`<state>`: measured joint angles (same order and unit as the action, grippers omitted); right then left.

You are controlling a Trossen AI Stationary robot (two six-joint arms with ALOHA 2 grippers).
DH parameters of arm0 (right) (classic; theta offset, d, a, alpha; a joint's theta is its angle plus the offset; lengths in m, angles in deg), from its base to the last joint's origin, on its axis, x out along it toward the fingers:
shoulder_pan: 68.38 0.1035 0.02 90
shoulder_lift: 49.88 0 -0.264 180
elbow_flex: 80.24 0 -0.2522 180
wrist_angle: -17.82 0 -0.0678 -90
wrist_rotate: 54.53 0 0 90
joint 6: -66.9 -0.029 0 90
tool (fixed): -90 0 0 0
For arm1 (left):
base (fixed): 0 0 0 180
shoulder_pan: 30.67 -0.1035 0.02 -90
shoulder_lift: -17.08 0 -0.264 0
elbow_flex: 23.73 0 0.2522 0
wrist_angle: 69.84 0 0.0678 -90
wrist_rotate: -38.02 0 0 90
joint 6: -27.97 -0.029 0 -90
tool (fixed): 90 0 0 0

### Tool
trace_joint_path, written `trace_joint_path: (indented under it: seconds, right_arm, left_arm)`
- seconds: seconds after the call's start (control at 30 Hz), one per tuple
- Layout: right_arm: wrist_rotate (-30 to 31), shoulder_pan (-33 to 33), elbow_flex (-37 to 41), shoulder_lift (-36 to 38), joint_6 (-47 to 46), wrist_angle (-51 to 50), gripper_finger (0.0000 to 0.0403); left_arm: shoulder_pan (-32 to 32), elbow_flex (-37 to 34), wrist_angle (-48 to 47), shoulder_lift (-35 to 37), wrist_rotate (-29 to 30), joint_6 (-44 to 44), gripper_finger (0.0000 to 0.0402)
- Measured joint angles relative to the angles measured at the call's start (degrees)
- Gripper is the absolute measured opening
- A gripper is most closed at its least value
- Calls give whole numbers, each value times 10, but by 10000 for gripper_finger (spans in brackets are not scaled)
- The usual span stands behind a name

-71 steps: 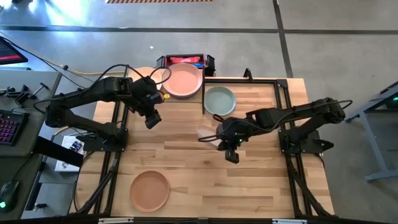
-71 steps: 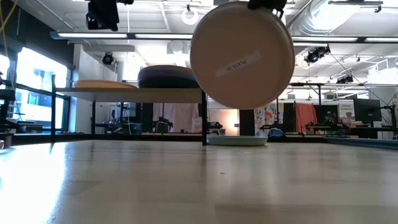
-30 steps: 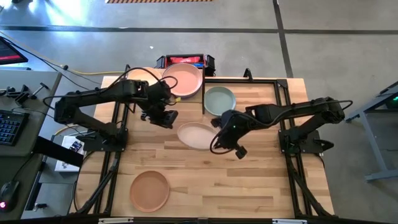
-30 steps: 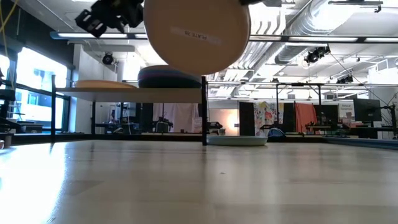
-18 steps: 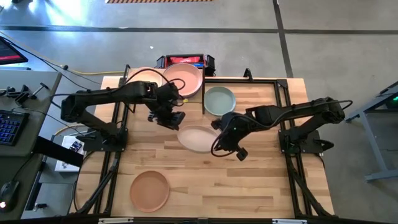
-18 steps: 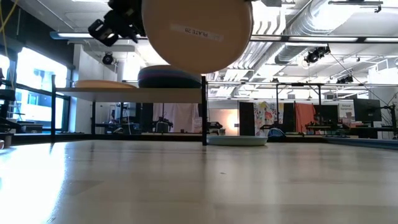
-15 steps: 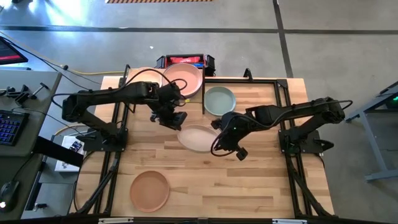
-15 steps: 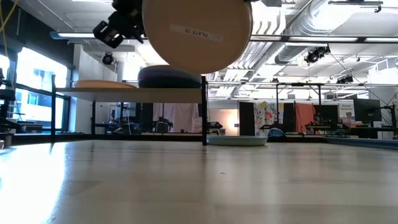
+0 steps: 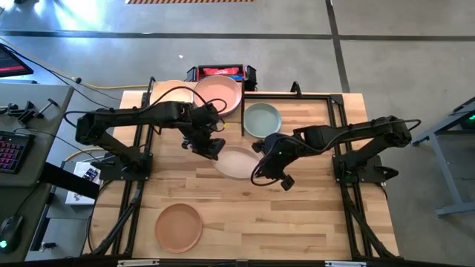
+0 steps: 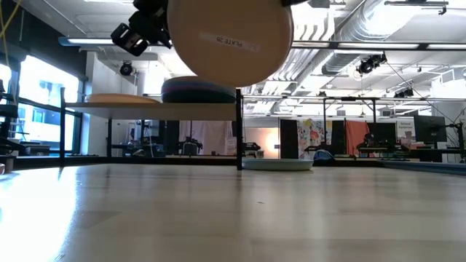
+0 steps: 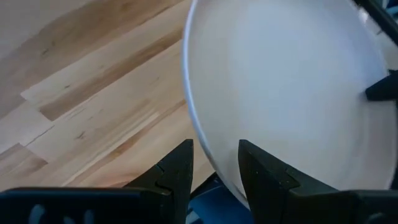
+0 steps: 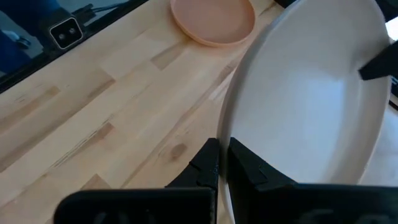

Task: Place and stack plates onto a shelf
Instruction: Stack the gray plate on top of the white plate on the shelf

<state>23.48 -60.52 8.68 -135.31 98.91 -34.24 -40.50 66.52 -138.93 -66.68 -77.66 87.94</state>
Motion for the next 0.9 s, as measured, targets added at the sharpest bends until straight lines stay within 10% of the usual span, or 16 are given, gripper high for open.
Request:
trace_joint_path:
  seconds: [0.9]
  right_arm:
    - [40,2,0,0,1,6,1]
  left_arm:
    - [9,0,-2,-12,15,-37,16]
